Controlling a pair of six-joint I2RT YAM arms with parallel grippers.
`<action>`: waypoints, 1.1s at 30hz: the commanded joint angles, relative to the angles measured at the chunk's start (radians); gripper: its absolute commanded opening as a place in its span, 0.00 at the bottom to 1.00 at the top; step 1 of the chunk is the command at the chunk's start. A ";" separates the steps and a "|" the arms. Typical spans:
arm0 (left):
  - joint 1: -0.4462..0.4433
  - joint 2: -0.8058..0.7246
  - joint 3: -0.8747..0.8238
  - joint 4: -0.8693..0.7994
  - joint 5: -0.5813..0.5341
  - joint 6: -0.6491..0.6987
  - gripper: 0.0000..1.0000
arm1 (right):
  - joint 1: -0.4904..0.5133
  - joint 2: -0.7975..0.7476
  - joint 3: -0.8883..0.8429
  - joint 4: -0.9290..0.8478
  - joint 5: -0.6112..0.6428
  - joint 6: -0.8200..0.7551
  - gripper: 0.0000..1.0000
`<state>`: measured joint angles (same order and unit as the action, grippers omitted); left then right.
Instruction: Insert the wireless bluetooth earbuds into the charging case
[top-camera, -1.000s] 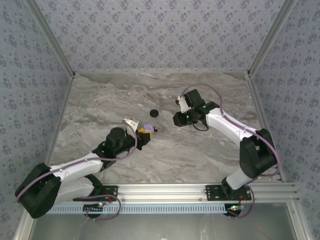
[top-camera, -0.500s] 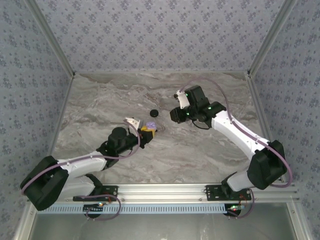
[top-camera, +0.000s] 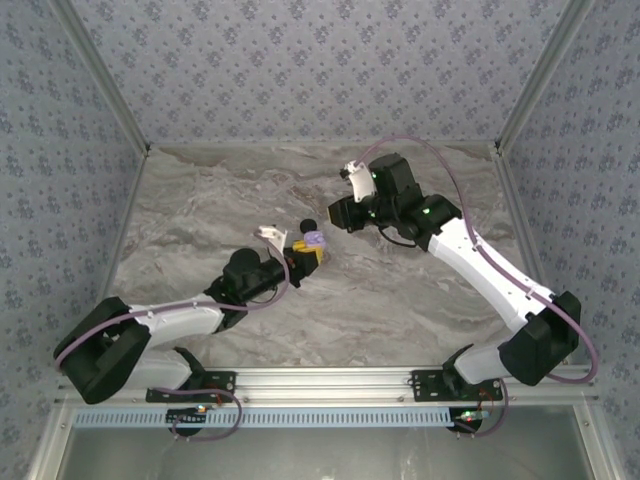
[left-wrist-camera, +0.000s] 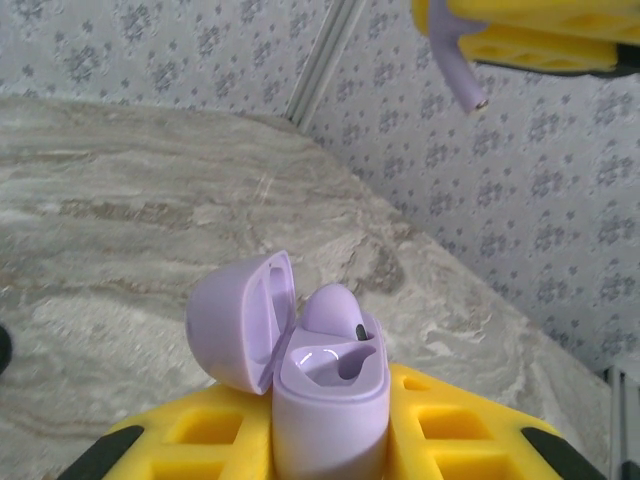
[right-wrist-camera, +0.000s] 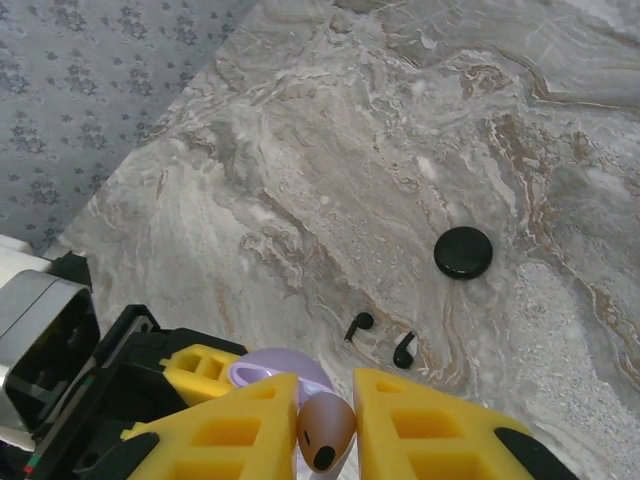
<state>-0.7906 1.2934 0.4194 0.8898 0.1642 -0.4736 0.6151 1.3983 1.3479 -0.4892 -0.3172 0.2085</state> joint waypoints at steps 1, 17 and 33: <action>-0.021 0.024 0.046 0.101 -0.018 -0.025 0.25 | 0.016 -0.027 0.038 0.005 -0.017 -0.026 0.21; -0.054 0.073 0.124 0.141 -0.069 -0.063 0.25 | 0.052 -0.040 0.019 0.052 -0.023 -0.027 0.21; -0.058 0.075 0.144 0.169 -0.052 -0.095 0.25 | 0.054 -0.040 0.007 0.054 -0.023 -0.027 0.21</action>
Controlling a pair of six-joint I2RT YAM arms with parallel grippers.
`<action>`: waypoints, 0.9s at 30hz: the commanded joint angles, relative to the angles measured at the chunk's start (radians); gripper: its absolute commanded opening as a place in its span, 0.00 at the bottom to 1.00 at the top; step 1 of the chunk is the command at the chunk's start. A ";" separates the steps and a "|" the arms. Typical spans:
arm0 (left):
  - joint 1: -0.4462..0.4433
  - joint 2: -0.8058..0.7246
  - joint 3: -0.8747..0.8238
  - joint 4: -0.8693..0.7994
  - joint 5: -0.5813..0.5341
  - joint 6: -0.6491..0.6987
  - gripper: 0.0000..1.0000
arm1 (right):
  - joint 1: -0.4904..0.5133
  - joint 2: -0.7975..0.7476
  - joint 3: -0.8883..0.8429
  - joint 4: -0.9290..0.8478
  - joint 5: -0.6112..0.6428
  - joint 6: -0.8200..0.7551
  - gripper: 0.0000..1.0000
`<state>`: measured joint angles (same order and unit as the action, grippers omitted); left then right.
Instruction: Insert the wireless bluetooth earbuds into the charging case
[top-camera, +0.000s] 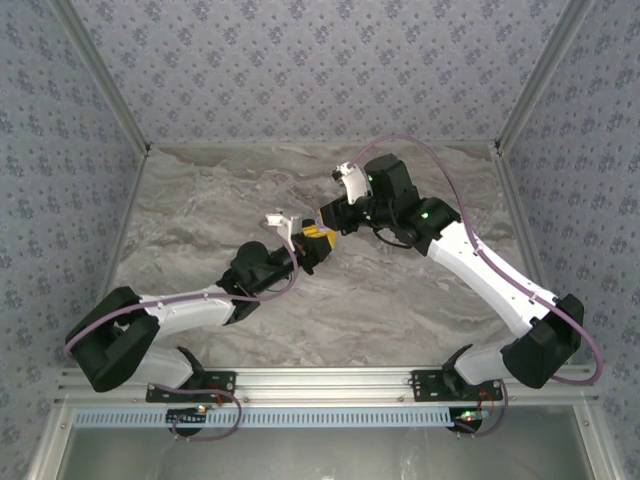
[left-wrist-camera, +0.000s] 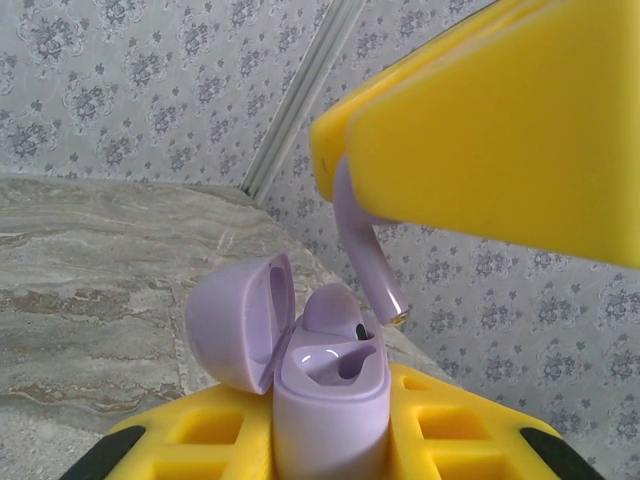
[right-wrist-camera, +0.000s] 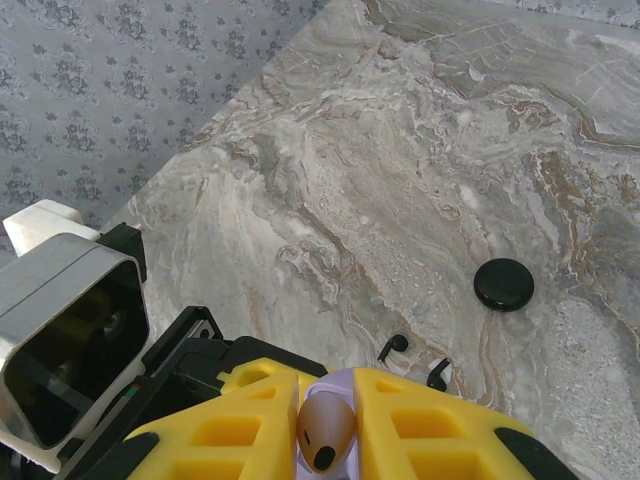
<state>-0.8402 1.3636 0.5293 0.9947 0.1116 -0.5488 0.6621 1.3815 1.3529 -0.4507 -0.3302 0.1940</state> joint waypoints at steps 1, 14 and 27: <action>-0.008 0.005 0.035 0.065 0.003 -0.022 0.25 | 0.007 -0.022 -0.001 0.016 -0.010 -0.013 0.21; -0.008 0.002 0.045 0.065 0.012 -0.030 0.25 | 0.007 -0.015 -0.011 0.013 -0.012 -0.018 0.21; -0.008 -0.003 0.049 0.060 0.014 -0.033 0.25 | 0.008 -0.011 -0.023 0.007 -0.005 -0.020 0.21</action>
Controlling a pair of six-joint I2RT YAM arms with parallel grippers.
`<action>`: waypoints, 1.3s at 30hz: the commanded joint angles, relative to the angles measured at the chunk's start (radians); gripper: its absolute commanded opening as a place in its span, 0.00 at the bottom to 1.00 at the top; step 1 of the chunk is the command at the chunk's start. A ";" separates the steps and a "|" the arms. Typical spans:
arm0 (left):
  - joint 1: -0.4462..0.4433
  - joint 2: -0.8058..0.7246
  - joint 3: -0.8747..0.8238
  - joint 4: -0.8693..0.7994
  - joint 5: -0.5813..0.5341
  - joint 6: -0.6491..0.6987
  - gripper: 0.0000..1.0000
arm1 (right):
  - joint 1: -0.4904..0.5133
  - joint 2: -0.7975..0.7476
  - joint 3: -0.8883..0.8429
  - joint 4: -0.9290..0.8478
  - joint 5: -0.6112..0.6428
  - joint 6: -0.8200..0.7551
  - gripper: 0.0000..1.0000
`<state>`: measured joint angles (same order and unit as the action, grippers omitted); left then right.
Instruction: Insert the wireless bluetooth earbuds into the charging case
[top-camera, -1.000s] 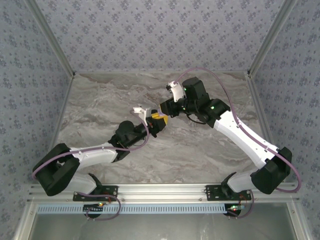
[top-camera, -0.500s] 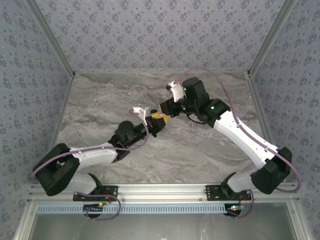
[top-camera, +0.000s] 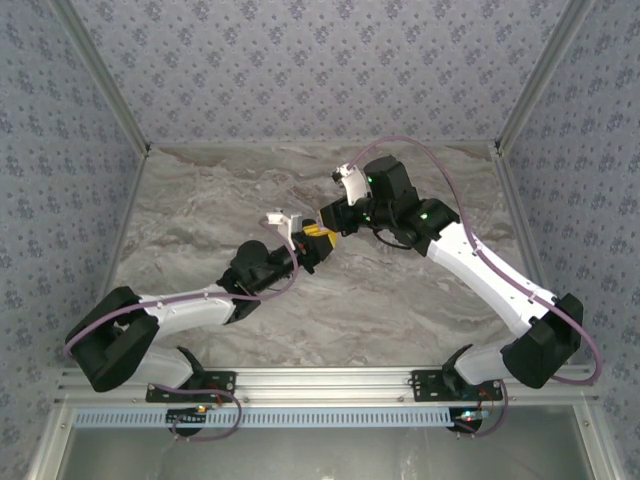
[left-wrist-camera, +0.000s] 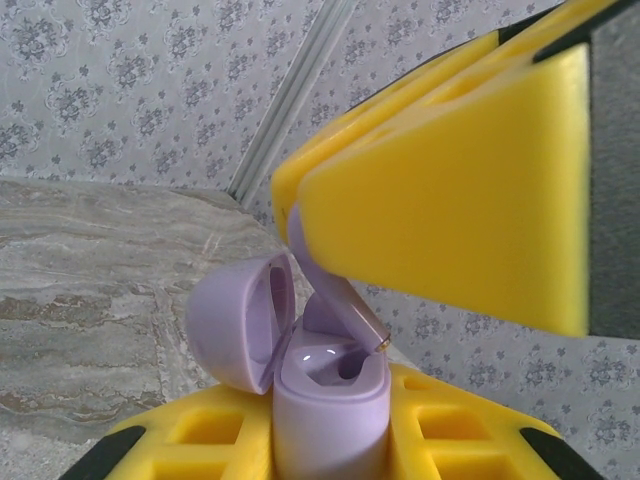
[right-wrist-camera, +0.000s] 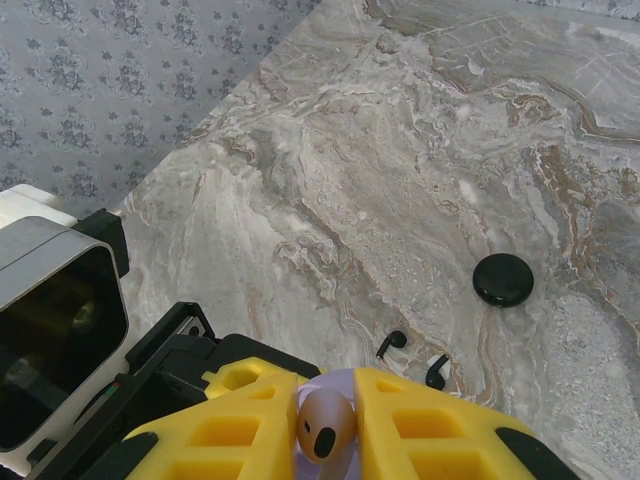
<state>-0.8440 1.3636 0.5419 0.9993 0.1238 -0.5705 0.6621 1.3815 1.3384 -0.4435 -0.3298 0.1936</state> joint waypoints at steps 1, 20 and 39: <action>-0.005 -0.004 0.036 0.055 -0.001 -0.012 0.25 | 0.008 -0.012 -0.009 -0.001 -0.003 -0.019 0.21; -0.005 -0.008 0.044 0.042 -0.030 -0.051 0.25 | 0.010 -0.051 -0.047 0.025 0.024 -0.013 0.21; -0.004 -0.021 0.054 0.014 -0.002 -0.017 0.24 | 0.011 -0.074 -0.064 -0.016 -0.008 -0.036 0.23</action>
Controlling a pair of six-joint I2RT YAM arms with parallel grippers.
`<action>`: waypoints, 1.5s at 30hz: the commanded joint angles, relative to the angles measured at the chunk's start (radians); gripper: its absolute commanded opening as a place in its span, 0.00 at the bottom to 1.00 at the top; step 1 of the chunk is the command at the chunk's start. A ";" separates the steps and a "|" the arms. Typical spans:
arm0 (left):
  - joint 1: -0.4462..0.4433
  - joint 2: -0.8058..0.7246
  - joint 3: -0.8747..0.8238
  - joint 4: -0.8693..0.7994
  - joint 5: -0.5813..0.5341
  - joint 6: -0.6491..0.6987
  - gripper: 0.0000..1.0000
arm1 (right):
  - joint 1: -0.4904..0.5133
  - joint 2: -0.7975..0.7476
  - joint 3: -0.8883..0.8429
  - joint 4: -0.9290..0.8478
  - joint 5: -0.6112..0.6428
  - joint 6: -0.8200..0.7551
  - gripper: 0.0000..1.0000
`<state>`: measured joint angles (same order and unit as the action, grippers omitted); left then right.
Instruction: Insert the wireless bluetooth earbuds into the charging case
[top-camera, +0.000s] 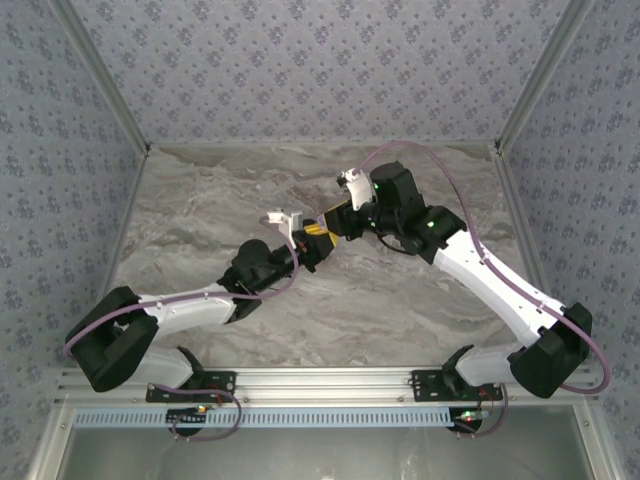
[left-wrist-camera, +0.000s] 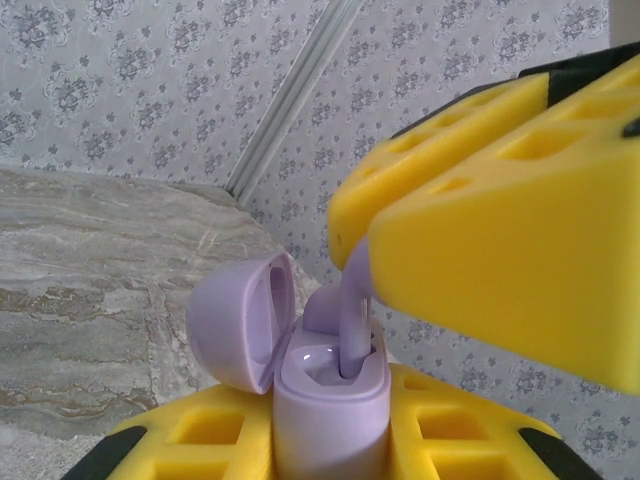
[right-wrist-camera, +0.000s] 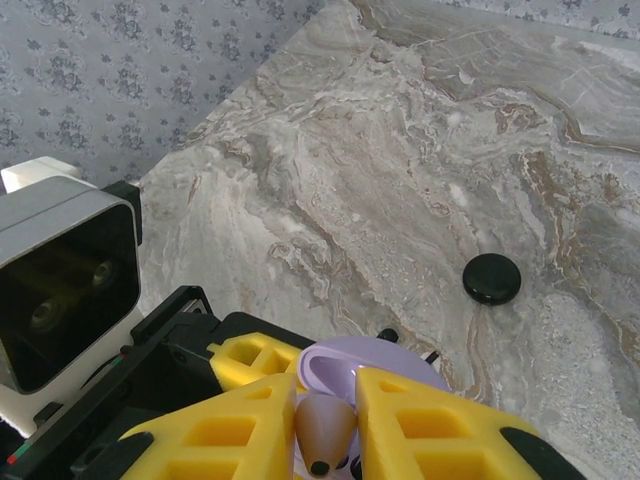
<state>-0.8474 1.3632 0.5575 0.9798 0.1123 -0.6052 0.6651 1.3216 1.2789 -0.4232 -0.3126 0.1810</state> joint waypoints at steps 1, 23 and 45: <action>-0.001 -0.021 0.039 0.031 0.011 0.022 0.24 | 0.008 -0.013 -0.004 -0.041 -0.028 -0.025 0.24; -0.008 -0.051 0.049 -0.074 0.047 0.147 0.24 | 0.011 -0.047 0.033 -0.094 -0.002 -0.012 0.52; -0.009 -0.126 0.037 -0.173 0.051 0.268 0.23 | 0.010 -0.090 0.037 -0.222 0.050 0.017 0.32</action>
<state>-0.8513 1.2640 0.5774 0.7910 0.1463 -0.3660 0.6701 1.2285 1.2987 -0.6037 -0.2794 0.1856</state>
